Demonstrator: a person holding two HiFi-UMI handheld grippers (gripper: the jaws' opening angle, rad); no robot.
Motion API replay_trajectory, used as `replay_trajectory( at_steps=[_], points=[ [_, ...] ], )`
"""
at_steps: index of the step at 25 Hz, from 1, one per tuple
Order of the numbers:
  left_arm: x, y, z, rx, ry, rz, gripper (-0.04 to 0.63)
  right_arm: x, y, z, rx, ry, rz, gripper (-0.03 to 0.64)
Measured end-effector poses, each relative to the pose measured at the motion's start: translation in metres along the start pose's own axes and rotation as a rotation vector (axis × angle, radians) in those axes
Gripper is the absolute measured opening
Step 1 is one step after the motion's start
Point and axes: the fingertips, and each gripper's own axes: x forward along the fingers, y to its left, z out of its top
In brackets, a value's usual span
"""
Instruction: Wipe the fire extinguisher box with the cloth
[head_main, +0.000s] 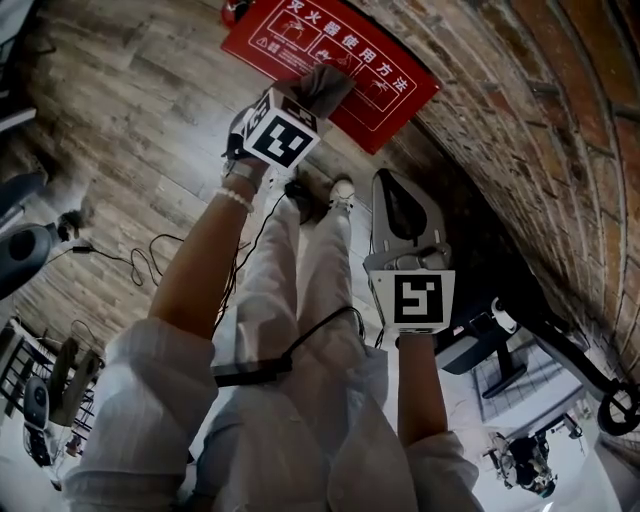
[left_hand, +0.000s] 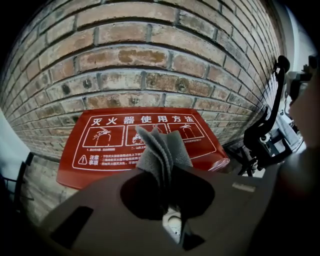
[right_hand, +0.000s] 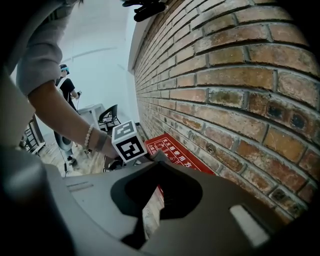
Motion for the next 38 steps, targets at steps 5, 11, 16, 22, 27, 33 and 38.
replay_trajectory(
  at_steps=[5,11,16,22,27,33,38],
  points=[
    [-0.006,0.021,-0.002,-0.002,-0.004,0.014,0.012,0.009,0.008,0.005,0.000,0.004,0.009,0.008],
    [-0.014,0.050,-0.001,0.002,-0.007,0.048,0.014,0.021,0.014,0.013,-0.005,0.004,0.022,0.009],
    [-0.019,0.073,-0.001,0.004,-0.008,0.068,0.014,0.030,0.017,0.018,-0.008,0.006,0.028,0.008],
    [-0.029,0.103,-0.003,0.005,-0.009,0.113,0.014,0.042,0.024,0.023,-0.026,0.009,0.045,0.008],
    [-0.038,0.130,-0.006,-0.019,-0.016,0.149,0.014,0.050,0.028,0.027,-0.027,0.013,0.055,0.008],
    [-0.045,0.158,-0.009,-0.017,-0.012,0.185,0.014,0.059,0.033,0.029,-0.039,0.017,0.069,0.008],
    [-0.051,0.175,-0.011,-0.027,-0.020,0.208,0.014,0.063,0.036,0.031,-0.042,0.022,0.076,0.008]
  ],
)
